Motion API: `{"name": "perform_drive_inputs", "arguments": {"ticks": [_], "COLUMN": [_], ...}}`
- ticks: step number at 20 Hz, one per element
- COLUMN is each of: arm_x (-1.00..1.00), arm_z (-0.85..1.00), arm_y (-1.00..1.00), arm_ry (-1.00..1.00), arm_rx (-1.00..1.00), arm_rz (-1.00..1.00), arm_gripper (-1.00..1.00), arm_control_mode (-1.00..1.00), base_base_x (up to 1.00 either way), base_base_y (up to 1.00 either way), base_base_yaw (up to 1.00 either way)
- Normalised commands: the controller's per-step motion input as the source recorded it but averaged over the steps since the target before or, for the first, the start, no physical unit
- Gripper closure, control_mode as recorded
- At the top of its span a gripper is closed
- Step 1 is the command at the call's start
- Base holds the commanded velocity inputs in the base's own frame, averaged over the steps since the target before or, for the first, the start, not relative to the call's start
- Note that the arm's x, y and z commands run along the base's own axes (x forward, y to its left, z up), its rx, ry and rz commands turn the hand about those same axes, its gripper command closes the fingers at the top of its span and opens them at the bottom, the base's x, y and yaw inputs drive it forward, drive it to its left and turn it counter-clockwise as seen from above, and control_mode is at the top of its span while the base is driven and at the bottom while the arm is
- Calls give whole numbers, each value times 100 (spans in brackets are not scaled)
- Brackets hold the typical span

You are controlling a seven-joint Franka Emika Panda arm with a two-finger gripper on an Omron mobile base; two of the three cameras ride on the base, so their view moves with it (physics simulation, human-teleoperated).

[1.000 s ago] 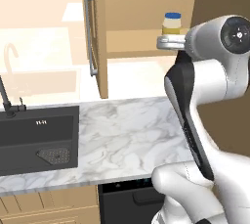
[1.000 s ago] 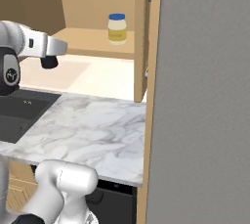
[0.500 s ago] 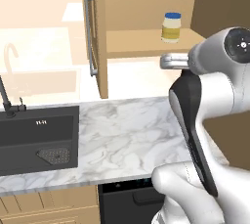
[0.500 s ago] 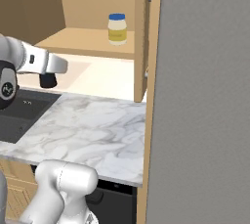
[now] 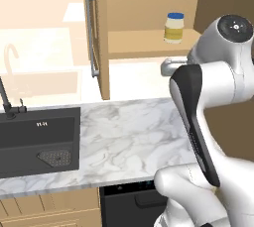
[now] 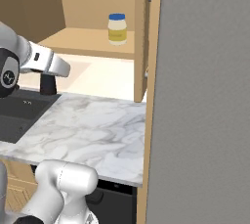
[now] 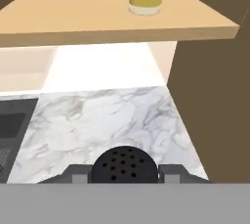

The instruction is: Move the mayonnaise and shaker from the cabinet to the dining counter.

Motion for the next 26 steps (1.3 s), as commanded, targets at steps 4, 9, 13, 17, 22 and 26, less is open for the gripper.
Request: {"name": "perform_drive_inputs", "arguments": {"ticks": [4,9,13,17,22,26], "arm_x": [0,0,0,0,0,0], "arm_z": [0,0,0,0,0,0], "arm_y": [2,0,0,0,0,0], "arm_ry": [3,0,0,0,0,0], "arm_rx": [0,0,0,0,0,0], "arm_rz": [0,0,0,0,0,0], "arm_gripper": [100,100,100,100,100,100], "arm_control_mode": [100,100,100,100,100,100], "base_base_x": [-43,-100,-100,-89,-25,0], "base_base_y": [4,5,19,39,48,27], "base_base_yaw": [-1,-5,-2,0,45,89]}}
